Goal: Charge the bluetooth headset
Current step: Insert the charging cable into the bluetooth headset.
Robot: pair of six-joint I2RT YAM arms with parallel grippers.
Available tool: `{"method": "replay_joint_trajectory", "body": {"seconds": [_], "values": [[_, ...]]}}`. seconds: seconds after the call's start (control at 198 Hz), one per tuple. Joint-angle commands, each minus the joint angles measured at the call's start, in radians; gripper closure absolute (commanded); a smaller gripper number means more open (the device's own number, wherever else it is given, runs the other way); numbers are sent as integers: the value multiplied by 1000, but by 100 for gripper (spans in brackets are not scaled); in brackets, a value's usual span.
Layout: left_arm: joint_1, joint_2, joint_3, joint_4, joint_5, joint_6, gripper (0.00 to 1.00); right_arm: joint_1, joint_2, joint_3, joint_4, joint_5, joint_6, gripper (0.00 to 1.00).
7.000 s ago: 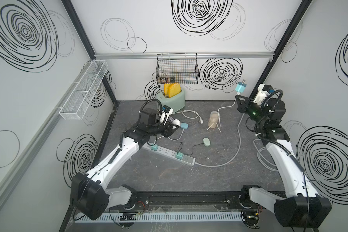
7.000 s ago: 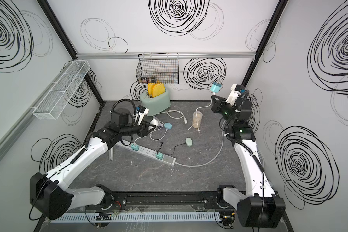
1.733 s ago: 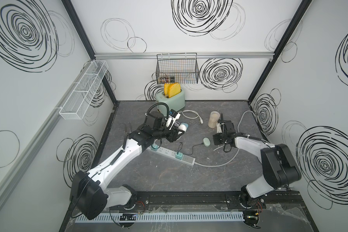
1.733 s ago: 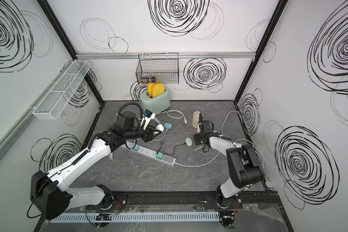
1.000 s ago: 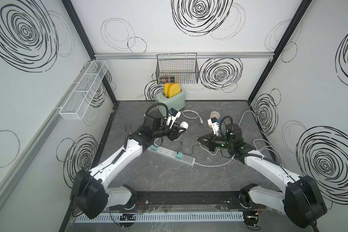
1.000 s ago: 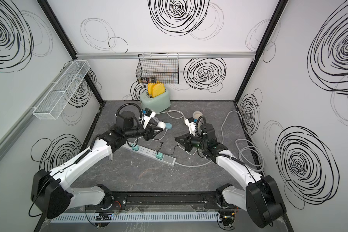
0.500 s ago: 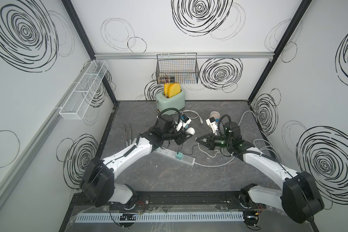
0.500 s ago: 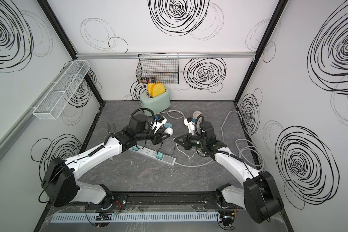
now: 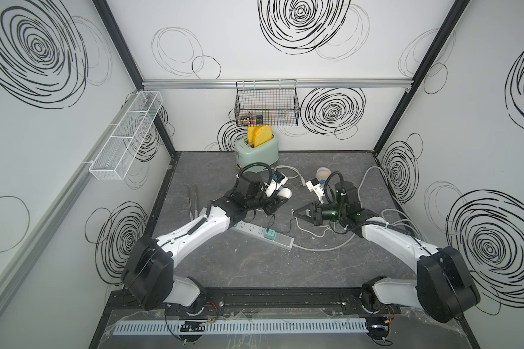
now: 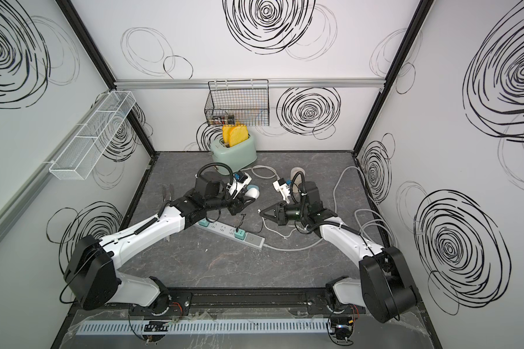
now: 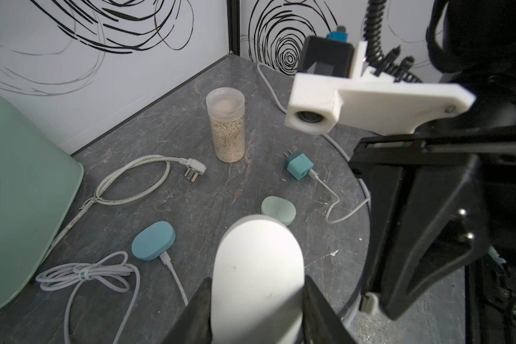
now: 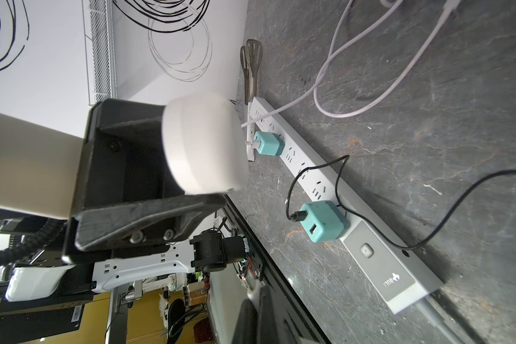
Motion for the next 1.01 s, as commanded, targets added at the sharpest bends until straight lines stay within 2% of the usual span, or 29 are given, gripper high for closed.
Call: {"method": "replay_joint_trajectory", "body": {"seconds": [0.0, 0.418, 1.003], "values": [[1, 19, 17, 39, -25, 18, 76, -20, 19, 26, 38, -49, 28, 100], [-33, 3, -7, 48, -13, 68, 76, -42, 58, 35, 72, -101, 63, 100], [-62, -6, -23, 60, 25, 97, 76, -49, 73, 37, 87, -105, 95, 100]]}}
